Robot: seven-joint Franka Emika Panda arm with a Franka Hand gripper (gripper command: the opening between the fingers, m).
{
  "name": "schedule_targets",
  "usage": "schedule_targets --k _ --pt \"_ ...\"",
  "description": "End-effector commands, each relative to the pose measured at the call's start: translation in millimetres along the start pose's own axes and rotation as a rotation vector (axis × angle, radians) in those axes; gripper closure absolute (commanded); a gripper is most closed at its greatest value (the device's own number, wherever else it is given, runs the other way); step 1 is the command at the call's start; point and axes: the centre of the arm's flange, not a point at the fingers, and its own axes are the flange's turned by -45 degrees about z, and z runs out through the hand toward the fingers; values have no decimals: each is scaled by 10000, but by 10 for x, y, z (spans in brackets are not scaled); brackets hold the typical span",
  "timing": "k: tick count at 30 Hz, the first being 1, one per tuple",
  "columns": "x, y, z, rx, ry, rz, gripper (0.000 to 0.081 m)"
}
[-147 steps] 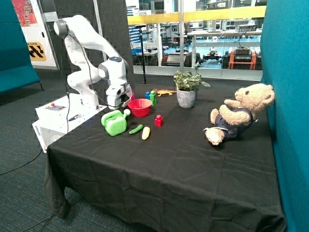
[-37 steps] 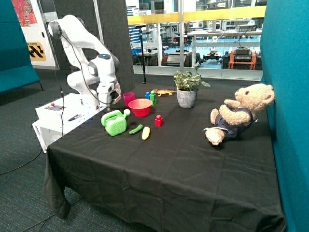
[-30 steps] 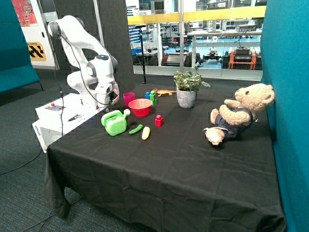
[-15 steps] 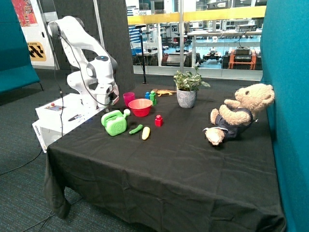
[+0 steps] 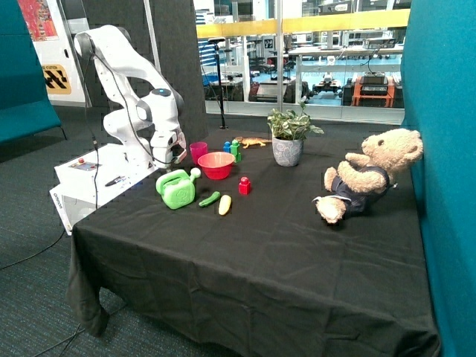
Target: Stack green blocks
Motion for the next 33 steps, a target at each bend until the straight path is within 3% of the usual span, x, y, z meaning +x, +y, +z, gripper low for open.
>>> schedule_targets --k 1,2,5,16,22,24,33 --pt "96 50 55 61 -60 172 158" --pt "96 56 56 61 -60 183 98" --pt "95 69 58 61 -60 228 173" --pt "79 75 52 60 -60 286 264" --pt "42 60 76 60 -60 285 257" --pt "29 60 85 60 -60 289 214" --pt "8 58 108 60 -60 278 256"
